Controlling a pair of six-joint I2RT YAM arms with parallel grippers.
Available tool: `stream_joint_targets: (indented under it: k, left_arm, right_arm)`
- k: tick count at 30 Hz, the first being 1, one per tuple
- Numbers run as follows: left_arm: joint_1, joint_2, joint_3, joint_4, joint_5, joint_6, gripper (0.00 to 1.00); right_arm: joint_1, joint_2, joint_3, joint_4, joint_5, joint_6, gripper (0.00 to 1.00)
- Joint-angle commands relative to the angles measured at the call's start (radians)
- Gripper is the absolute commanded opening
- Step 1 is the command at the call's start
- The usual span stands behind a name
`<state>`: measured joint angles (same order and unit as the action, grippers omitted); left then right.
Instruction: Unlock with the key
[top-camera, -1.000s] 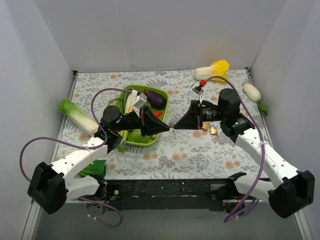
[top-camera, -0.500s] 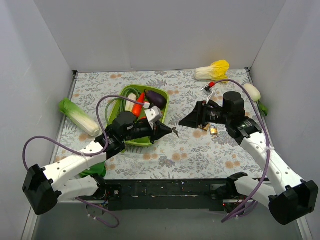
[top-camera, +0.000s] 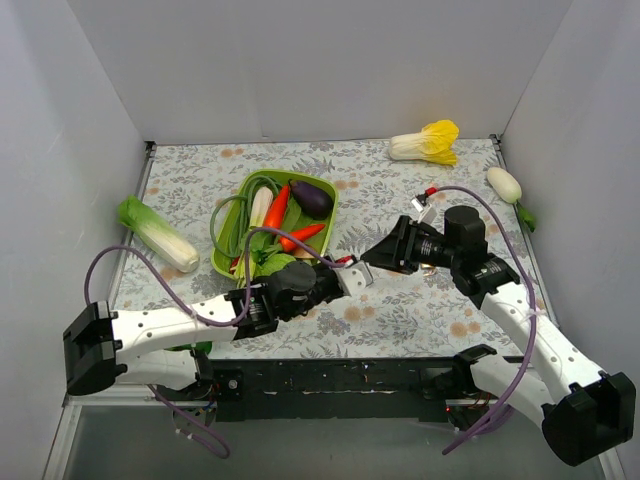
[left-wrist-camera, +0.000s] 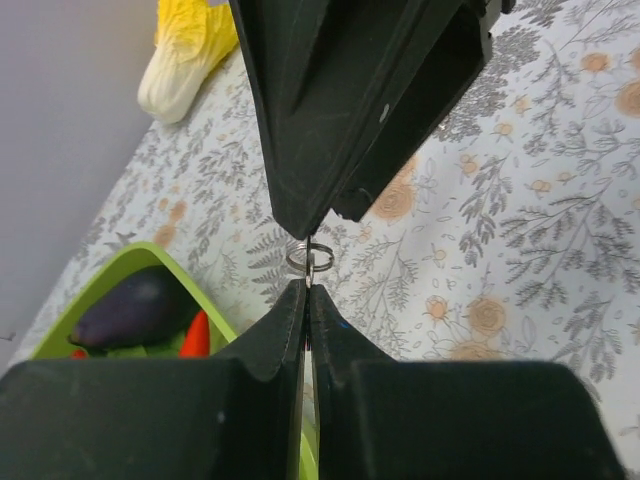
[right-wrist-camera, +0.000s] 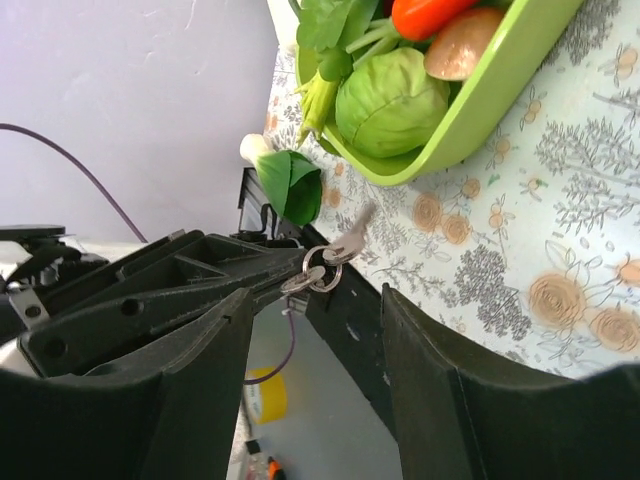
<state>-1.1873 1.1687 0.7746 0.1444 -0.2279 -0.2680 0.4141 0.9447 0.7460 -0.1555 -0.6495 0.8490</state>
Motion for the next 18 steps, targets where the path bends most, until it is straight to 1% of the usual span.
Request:
stream_joint_targets:
  k: [1,3,6,10,11,14,18]
  left_arm:
    - [-0.055,0.035,-0.003,0.121,-0.214,0.193,0.0]
    - [-0.066,0.052,0.0,0.141,-0.223,0.222,0.0]
    - [-0.075,0.075,0.003,0.159,-0.237,0.248,0.0]
    - [-0.097,0.105,0.003,0.173,-0.252,0.265,0.0]
    - [-0.104,0.108,0.0,0.173,-0.254,0.298,0.0]
    - [-0.11,0.128,0.002,0.179,-0.275,0.32,0.0]
    - [-0.113,0.131,0.0,0.192,-0.271,0.32,0.0]
  right_arm:
    - [-0.001,-0.056,-0.059,0.071,0.024,0.148,0.6]
    - [-0.001,-0.073,-0.103,0.129,0.013,0.208,0.59]
    - [-0.001,-0.078,-0.128,0.146,0.008,0.252,0.58]
    - [-0.001,-0.08,-0.139,0.188,0.011,0.289,0.56]
    - [-0.001,-0.078,-0.14,0.189,0.01,0.297,0.56]
    - [-0.001,-0.083,-0.143,0.217,0.008,0.332,0.55]
    - [-0.001,-0.089,-0.152,0.229,0.024,0.358,0.55]
